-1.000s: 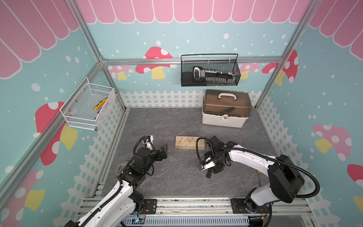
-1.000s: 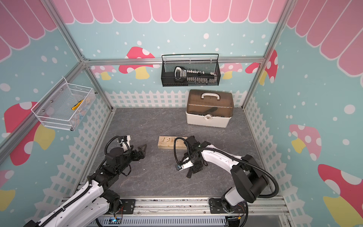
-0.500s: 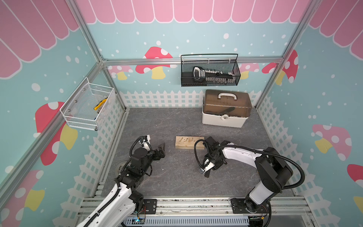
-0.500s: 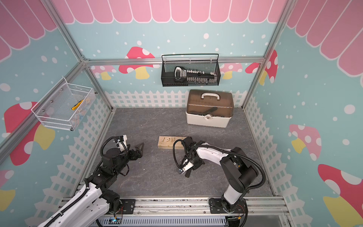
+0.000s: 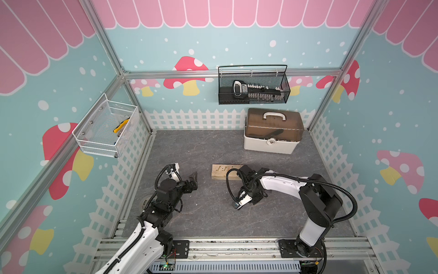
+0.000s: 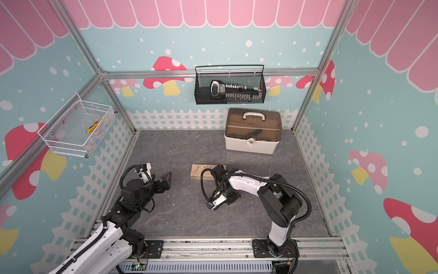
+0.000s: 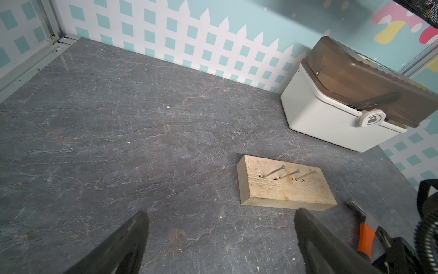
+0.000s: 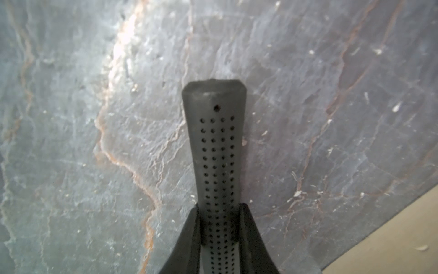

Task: Use a claw hammer to pull out a nail
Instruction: Pick up the hammer at the center of the board.

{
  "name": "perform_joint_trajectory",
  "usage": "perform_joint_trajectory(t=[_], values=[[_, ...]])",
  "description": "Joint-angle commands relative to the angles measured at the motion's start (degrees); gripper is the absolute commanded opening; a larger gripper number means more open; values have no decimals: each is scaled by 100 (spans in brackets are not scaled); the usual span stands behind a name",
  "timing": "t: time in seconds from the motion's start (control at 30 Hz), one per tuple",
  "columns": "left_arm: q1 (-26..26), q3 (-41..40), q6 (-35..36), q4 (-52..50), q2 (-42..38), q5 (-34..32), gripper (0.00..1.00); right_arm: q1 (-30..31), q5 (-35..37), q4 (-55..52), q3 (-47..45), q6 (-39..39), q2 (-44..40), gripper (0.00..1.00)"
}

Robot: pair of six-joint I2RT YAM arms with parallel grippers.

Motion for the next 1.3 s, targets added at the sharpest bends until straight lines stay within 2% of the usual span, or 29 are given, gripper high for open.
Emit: perform_joint_trajectory(t=[0.0,0.27,0.43,0.6,1.03,1.27], values=[[35,-4,-87,25,22,103,95,29,-132,480,-153,893,-338,0],[36,303,-290,579,531,832,95,-10,490,2204,-653,2615,-1054,0],[-5,504,-428,1051,1080,1312,94,-79,663,2612,-868,3379,-1474,0],[-262,697,-402,1407,1666,1407,92,-258,1309,3050,-933,4785,-1830,0],[-1785,1439,299,2582,3659,1412,84,-476,2303,3164,-899,6848,-2541,0],[-2624,1935,560,3508,4933,1197,82,-613,2073,3383,-1252,7344,-2974,0]])
